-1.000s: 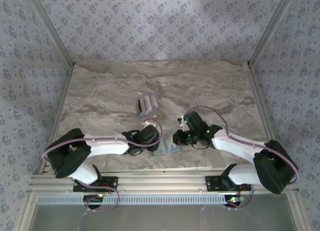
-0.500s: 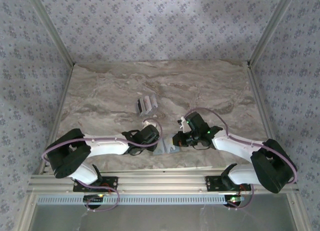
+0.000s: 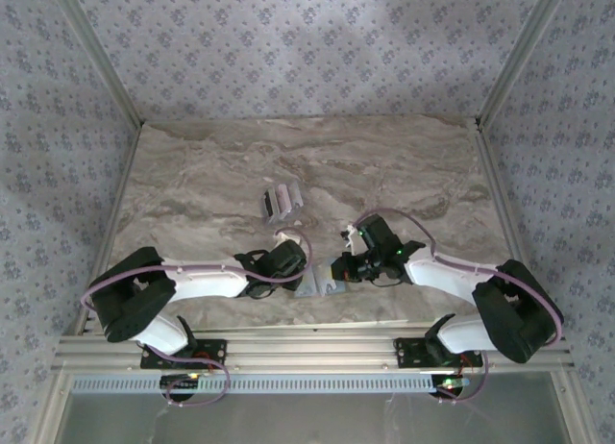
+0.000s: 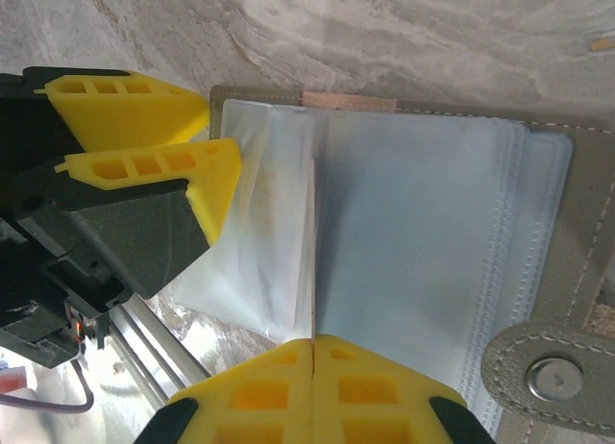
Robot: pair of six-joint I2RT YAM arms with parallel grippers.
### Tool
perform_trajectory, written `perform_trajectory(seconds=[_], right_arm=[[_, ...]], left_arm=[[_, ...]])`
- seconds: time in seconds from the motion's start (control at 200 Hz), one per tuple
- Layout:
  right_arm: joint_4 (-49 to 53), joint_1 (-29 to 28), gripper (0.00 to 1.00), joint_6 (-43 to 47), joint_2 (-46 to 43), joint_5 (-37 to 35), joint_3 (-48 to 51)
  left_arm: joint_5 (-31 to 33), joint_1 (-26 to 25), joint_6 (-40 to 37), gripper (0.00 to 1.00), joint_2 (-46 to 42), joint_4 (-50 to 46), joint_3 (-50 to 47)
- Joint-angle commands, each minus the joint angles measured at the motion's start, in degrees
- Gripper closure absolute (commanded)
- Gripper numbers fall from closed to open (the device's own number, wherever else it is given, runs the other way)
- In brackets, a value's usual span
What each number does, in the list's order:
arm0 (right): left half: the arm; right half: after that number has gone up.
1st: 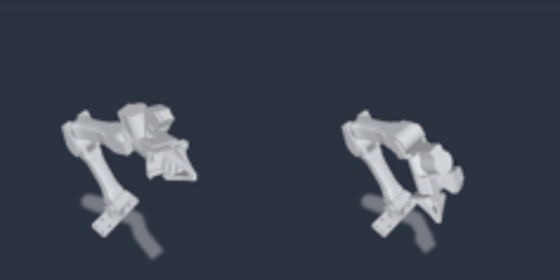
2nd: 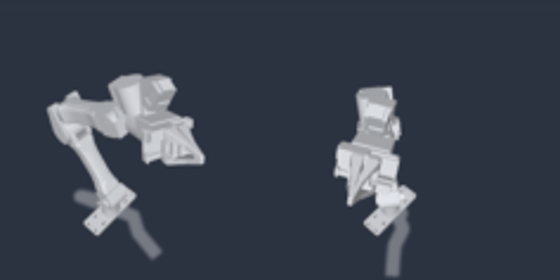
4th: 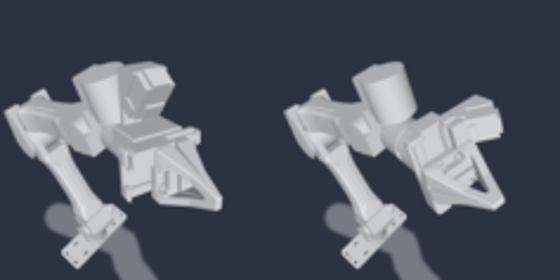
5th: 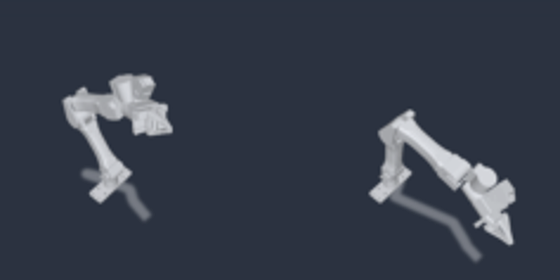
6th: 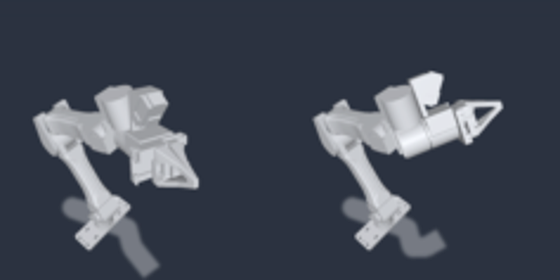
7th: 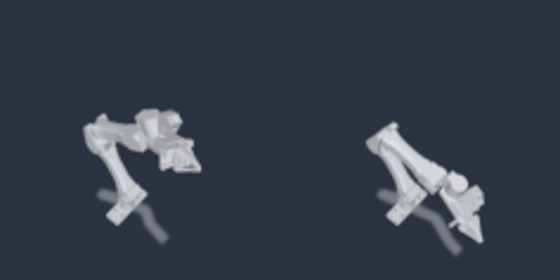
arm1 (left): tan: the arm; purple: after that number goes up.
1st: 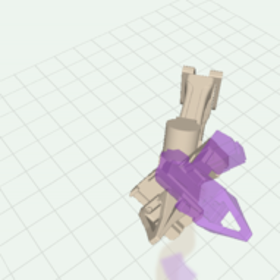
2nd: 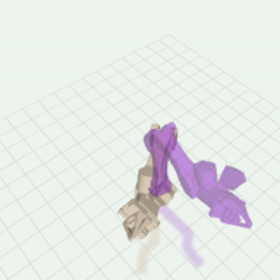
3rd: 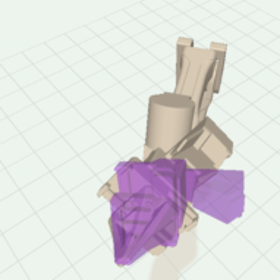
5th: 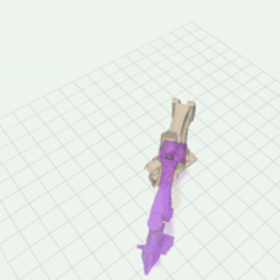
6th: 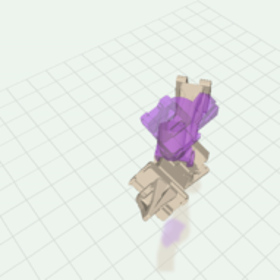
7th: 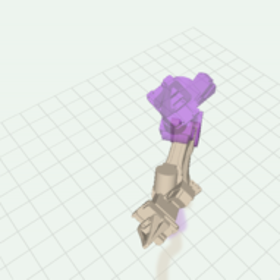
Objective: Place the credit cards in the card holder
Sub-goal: Insert the credit card into the card slot.
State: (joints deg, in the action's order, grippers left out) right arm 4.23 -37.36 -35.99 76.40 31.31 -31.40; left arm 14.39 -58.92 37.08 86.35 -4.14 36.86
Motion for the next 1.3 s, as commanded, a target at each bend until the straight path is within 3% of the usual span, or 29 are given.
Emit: perform_trajectory(seconds=[0.0,0.505,0.74,1.299], right_arm=[[-0.67,0.37,1.0,0.38,-0.29,3.3,1.13],[0.44,0.02,1.0,-1.98,-1.66,6.3,3.18],[-1.71,0.76,1.0,-1.38,2.21,8.52,1.88],[-4.51,3.64,1.0,-2.1,10.14,10.73,-2.57]], left_arm=[[-0.1,-0.06,0.18,0.61,1.67,-1.32,-1.51],[-0.19,-0.15,0.28,0.61,1.93,-0.69,-1.73],[-0.66,-0.23,0.36,0.6,1.83,-0.25,-1.79],[-1.27,-0.86,0.89,0.45,-5.6,-0.45,-5.62]])
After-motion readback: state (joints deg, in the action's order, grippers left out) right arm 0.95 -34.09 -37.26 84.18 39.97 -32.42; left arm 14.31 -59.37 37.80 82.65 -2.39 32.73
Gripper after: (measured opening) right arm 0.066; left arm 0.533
